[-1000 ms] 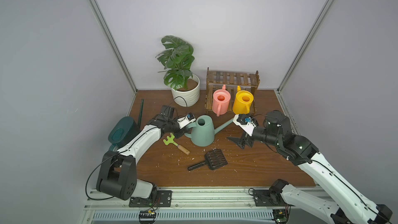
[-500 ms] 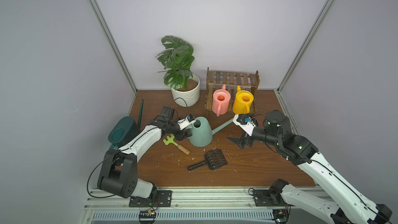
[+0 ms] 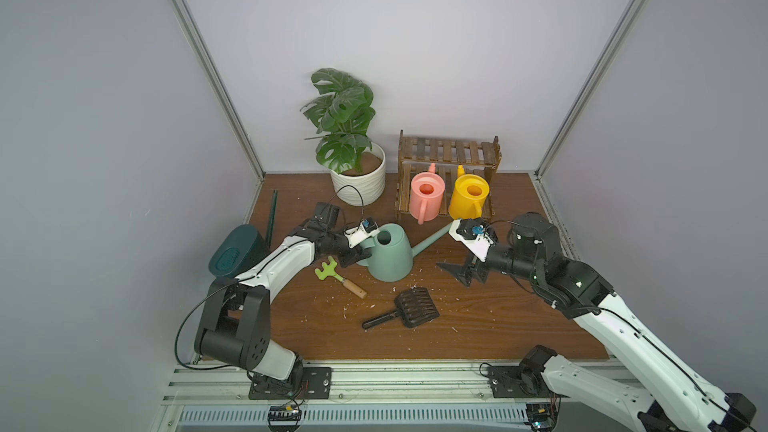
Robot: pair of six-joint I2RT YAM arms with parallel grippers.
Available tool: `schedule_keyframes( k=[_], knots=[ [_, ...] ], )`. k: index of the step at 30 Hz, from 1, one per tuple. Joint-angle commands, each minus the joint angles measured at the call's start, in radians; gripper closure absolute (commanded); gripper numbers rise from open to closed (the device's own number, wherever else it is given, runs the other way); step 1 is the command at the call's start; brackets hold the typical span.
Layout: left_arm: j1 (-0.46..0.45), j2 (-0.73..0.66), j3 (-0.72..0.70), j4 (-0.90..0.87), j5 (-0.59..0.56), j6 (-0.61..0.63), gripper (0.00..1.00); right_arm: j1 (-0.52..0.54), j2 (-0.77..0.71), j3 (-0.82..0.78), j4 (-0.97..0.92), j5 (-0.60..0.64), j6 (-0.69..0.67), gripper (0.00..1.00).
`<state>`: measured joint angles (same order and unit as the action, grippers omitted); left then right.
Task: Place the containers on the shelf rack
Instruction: 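Pick up a container from the center of the board.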
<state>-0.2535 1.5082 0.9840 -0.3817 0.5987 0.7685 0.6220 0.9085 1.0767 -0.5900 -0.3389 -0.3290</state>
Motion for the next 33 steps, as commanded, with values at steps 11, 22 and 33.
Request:
schedule_keyframes(
  k=[11,22,33],
  knots=[
    [0.013,-0.008,0.018,-0.019,0.001,0.023,0.78,0.003,-0.009,-0.012,0.013,0.011,0.020,0.04],
    [0.014,-0.047,0.007,-0.022,0.000,0.027,0.83,0.003,-0.021,-0.013,0.038,0.057,0.032,0.04],
    [0.013,-0.114,-0.012,-0.022,-0.004,0.024,0.94,0.002,-0.029,-0.015,0.048,0.069,0.040,0.04]
  ],
)
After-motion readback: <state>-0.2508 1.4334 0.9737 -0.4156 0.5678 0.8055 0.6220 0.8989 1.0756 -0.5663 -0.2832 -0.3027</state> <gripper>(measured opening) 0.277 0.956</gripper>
